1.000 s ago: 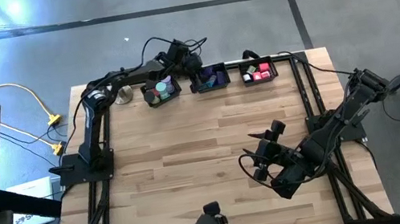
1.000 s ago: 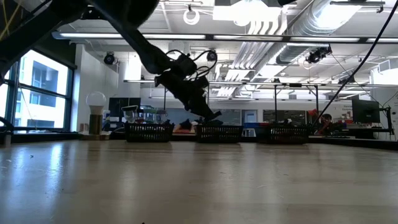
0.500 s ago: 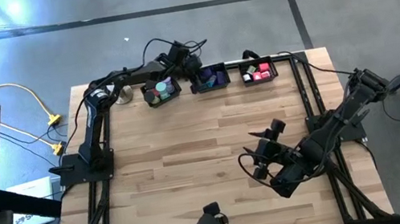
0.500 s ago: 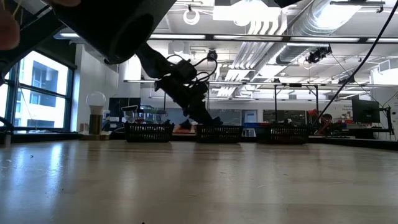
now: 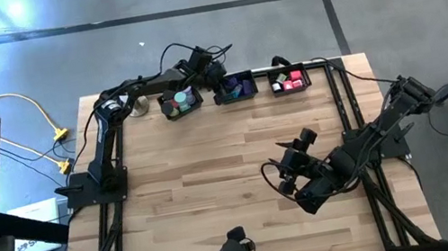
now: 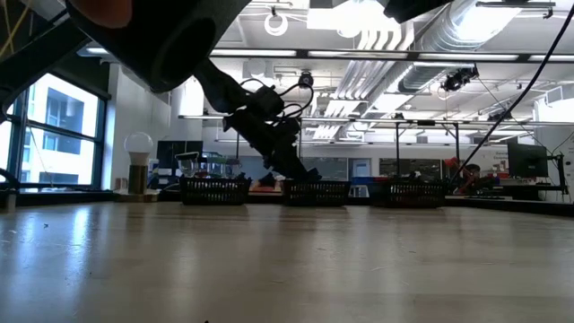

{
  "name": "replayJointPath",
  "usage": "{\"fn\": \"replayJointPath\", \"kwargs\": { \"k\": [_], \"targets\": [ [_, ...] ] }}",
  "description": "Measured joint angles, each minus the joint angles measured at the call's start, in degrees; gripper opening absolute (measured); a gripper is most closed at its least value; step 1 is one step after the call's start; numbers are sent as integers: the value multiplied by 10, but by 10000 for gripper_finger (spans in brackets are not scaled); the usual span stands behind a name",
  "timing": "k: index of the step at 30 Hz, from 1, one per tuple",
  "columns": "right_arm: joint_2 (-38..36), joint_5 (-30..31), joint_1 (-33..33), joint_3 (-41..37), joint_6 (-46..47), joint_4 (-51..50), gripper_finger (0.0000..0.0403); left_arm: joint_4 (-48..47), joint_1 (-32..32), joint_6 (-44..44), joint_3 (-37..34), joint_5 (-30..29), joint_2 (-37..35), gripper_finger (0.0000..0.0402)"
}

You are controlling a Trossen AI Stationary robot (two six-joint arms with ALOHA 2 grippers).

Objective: Pick & Place Office items
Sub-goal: Put the purple digital clock into the middle black bin, then return to Home Position

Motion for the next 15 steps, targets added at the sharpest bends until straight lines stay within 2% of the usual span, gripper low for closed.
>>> {"fn": "replayJointPath", "kwargs": {
  "k": [6,15],
  "targets": [
    [0,-2,0,0,0,-4,210,0,0,-1,0,0,0,165],
    [0,-2,0,0,0,-4,210,0,0,3,0,0,0,244]
  ]
}}
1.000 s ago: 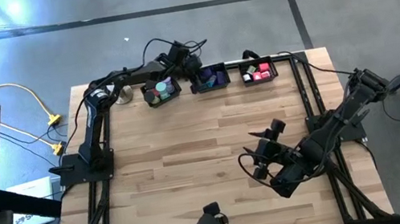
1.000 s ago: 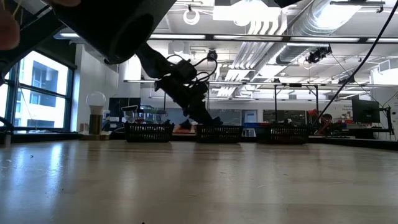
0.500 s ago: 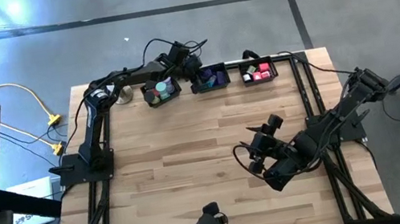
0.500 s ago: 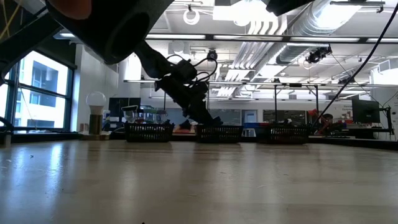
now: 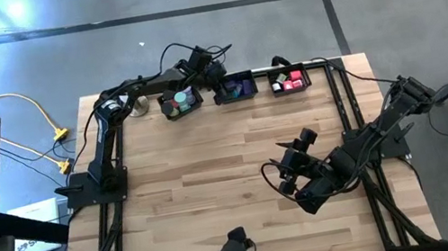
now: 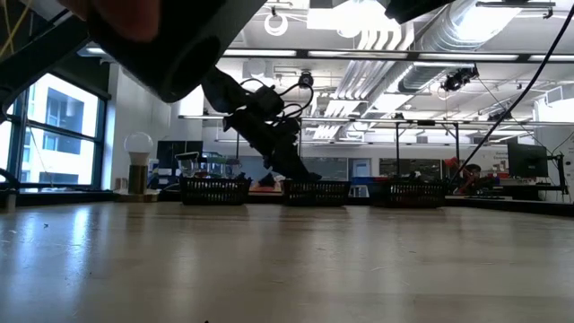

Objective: Pick & Place Office items
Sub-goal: Return to Home Position

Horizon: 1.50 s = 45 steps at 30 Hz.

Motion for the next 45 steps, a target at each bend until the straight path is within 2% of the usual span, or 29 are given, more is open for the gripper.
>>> {"fn": "replayJointPath", "kwargs": {
  "k": [6,12,20,24,27,32,37,40,45],
  "targets": [
    [0,0,0,0,0,0,210,7,0,-29,0,0,-4,278],
    [0,0,0,0,0,0,210,-1,3,-114,0,3,-45,281],
    [0,0,0,0,1,6,210,-84,-4,-121,0,58,-121,281],
    [0,0,-4,0,-15,7,210,-133,-20,-136,0,64,-151,281],
    [0,-4,-11,0,-24,13,210,-166,-40,-109,0,62,-167,280],
    [0,-56,-32,0,-44,35,209,-216,-80,-81,0,50,-198,279],
    [0,-77,-46,0,-67,35,178,-261,-122,-118,0,67,-248,255],
    [0,-77,-54,0,-109,33,149,-314,-155,-86,0,28,-291,226],
    [-1,-55,-77,0,-175,-11,78,-408,-192,-49,0,-123,-345,146]
  ]
}}
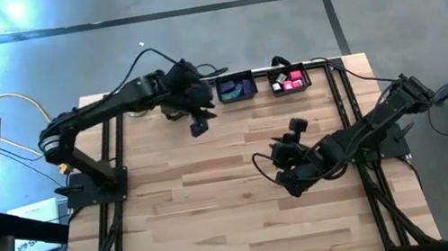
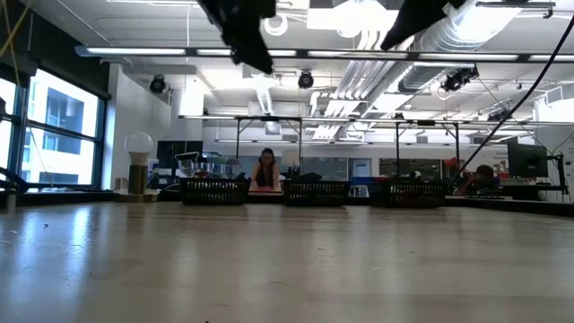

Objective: Pick & Place Office items
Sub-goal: Return to Home Position

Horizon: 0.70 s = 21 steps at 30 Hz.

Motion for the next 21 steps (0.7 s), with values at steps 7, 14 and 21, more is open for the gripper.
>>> {"fn": "replayJointPath", "kwargs": {
  "k": [7,14,21],
  "targets": [
    [-12,-1,-46,0,47,-154,8,-136,-12,-20,0,-38,-56,12],
    [-82,56,-78,0,135,-295,4,-218,-13,-43,-6,-45,-123,1],
    [-236,66,-79,-25,151,-282,4,-213,-12,-28,-63,-45,-234,1]
  ]
}}
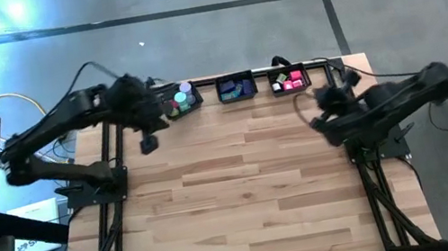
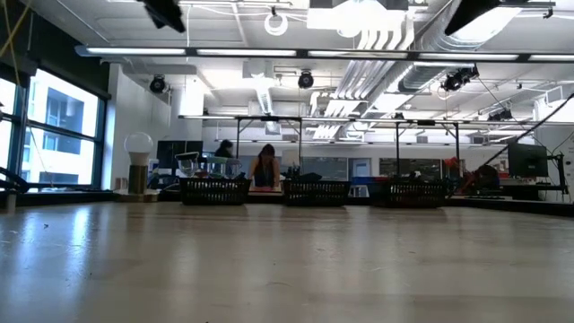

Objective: Pick & Place Office items
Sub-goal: Return to Home Position

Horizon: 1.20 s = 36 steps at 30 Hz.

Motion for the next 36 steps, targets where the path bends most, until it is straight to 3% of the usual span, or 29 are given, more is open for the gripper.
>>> {"fn": "replayJointPath", "kwargs": {
  "k": [4,7,14,20,23,31,36],
  "targets": [
    [-115,-3,8,-89,-10,75,3,57,8,-9,-108,6,-114,1],
    [-202,-21,11,-167,-21,203,4,144,17,-11,-192,24,-200,1],
    [-341,-171,10,-349,-272,574,4,300,18,13,-342,120,-333,1],
    [-416,-233,-12,-488,-348,747,4,382,17,-50,-461,185,-410,1],
    [-438,-250,-35,-551,-380,822,3,397,17,-66,-512,183,-444,1],
    [-458,-404,-119,-672,-416,1015,4,538,17,-113,-609,121,-538,1],
    [-457,-466,-166,-701,-398,1044,3,562,17,-120,-665,83,-578,1]
  ]
}}
